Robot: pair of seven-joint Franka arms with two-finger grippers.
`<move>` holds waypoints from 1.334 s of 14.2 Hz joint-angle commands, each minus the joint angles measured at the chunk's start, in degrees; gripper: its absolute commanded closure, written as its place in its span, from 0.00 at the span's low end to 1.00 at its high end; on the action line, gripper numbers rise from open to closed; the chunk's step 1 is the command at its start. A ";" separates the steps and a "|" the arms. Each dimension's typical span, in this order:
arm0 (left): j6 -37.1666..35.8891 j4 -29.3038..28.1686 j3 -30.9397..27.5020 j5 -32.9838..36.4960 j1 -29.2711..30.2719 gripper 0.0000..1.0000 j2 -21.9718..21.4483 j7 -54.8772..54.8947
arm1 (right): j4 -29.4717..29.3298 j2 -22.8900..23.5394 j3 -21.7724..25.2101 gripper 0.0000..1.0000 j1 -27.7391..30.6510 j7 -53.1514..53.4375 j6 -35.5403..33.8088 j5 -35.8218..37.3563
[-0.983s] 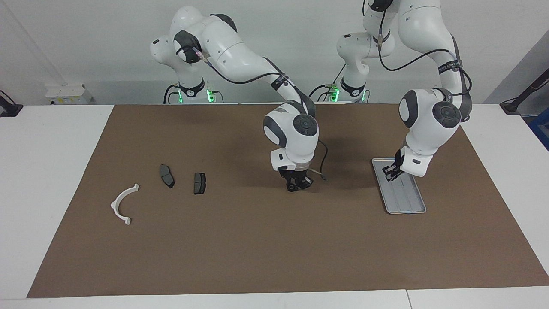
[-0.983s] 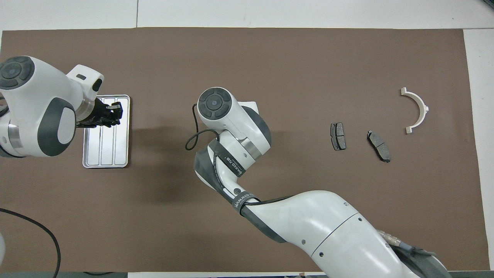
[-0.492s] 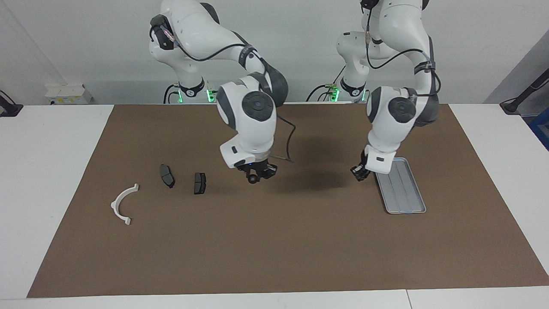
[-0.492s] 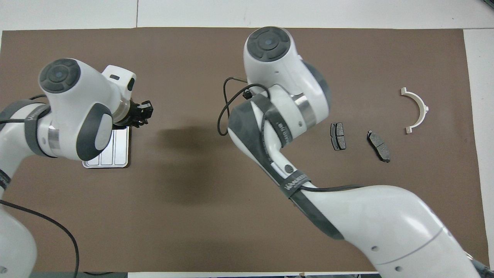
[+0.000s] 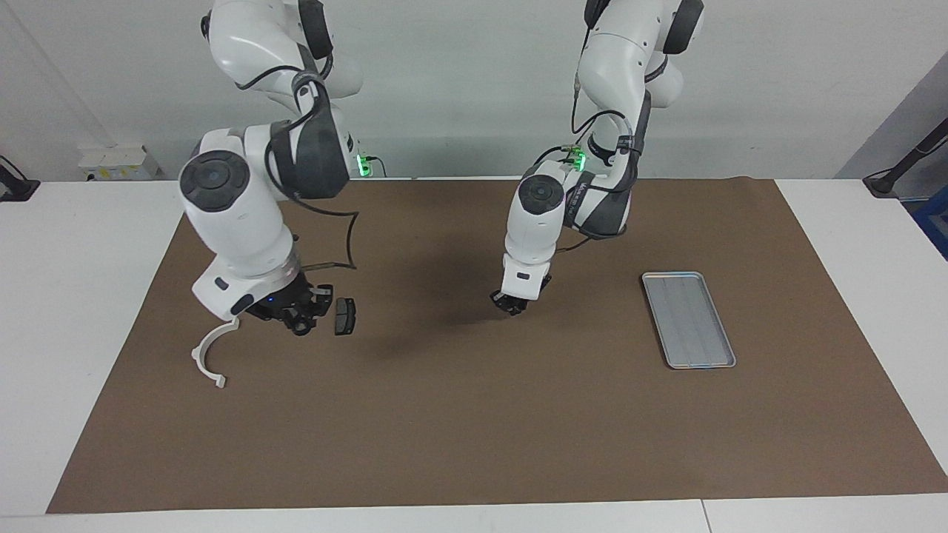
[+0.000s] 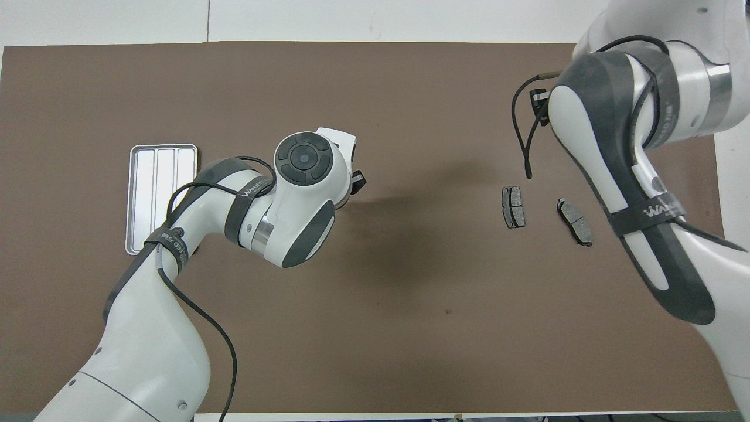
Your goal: Place bearing gear from tray to pile
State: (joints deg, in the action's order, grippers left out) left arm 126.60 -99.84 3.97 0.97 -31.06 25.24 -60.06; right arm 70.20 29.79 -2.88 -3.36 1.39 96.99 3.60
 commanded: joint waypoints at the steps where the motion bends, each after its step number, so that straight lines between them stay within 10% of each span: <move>1: 1.18 0.53 -0.98 0.78 -0.23 1.00 0.51 -0.41 | 9.92 -0.87 -0.64 1.00 2.39 -2.80 9.85 -0.17; 11: 2.51 1.24 -1.24 0.87 -2.69 1.00 4.56 -2.43 | 20.32 3.96 -0.55 1.00 2.66 -2.18 27.97 -0.17; 12: 2.16 1.23 -1.33 0.96 -2.69 0.38 4.56 -2.43 | 20.76 3.96 -0.64 1.00 2.66 -2.18 28.69 -0.17; 13: 1.03 1.23 -1.94 1.57 -2.69 0.00 4.04 -2.43 | 20.94 3.96 -0.64 1.00 2.66 -2.18 28.87 -0.17; 18: -18.90 0.71 -4.93 2.19 6.15 0.00 -15.00 4.64 | 21.47 3.79 -0.64 1.00 2.75 -1.75 28.70 -0.61; 19: -23.29 0.79 -4.93 2.19 10.53 0.00 -19.04 11.65 | 21.38 3.70 -0.64 0.50 2.49 -0.35 28.52 -0.61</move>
State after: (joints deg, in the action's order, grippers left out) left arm 111.15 -95.83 -1.43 2.67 -27.81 17.11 -57.09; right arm 90.02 34.76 -3.07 -1.13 -0.35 124.76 3.58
